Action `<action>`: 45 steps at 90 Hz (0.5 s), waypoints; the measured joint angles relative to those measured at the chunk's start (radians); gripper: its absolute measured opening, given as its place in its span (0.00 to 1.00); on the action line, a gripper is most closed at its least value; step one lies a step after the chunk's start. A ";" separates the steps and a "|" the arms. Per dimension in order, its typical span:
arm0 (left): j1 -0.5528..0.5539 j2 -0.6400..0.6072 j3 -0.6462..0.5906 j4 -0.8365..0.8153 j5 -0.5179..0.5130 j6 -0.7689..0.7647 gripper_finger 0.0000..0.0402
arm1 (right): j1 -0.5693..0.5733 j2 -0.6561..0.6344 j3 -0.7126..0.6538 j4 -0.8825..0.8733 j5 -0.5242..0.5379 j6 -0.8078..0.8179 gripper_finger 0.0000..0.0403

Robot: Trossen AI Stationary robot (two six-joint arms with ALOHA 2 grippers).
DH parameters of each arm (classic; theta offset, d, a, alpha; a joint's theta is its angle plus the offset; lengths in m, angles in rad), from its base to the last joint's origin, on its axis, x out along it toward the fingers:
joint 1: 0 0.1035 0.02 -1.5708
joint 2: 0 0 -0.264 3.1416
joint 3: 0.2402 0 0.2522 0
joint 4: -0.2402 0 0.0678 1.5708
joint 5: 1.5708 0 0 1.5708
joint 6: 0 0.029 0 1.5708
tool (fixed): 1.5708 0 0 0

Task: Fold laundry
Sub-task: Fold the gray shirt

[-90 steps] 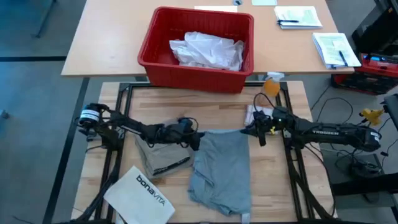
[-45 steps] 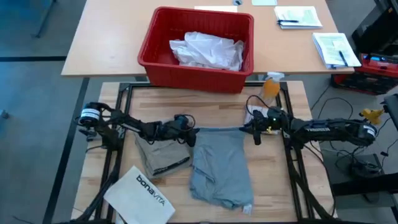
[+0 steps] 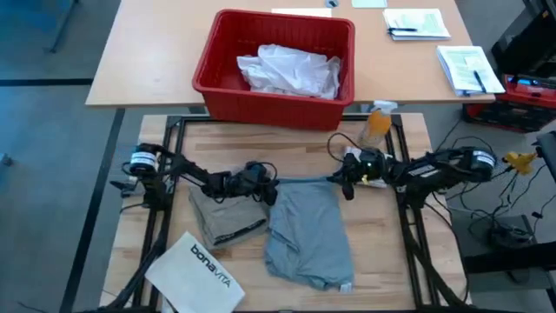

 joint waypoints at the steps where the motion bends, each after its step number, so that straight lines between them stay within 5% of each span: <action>1: 0.000 0.005 0.002 -0.001 -0.002 0.000 0.00 | -0.002 0.009 0.003 0.006 0.000 0.001 0.00; 22: 0.005 0.032 0.012 -0.028 -0.061 0.000 0.00 | -0.030 0.128 0.058 0.026 0.017 0.045 0.00; 45: 0.006 0.032 0.030 -0.038 -0.067 0.000 0.11 | -0.035 0.077 0.071 -0.035 0.077 0.047 0.08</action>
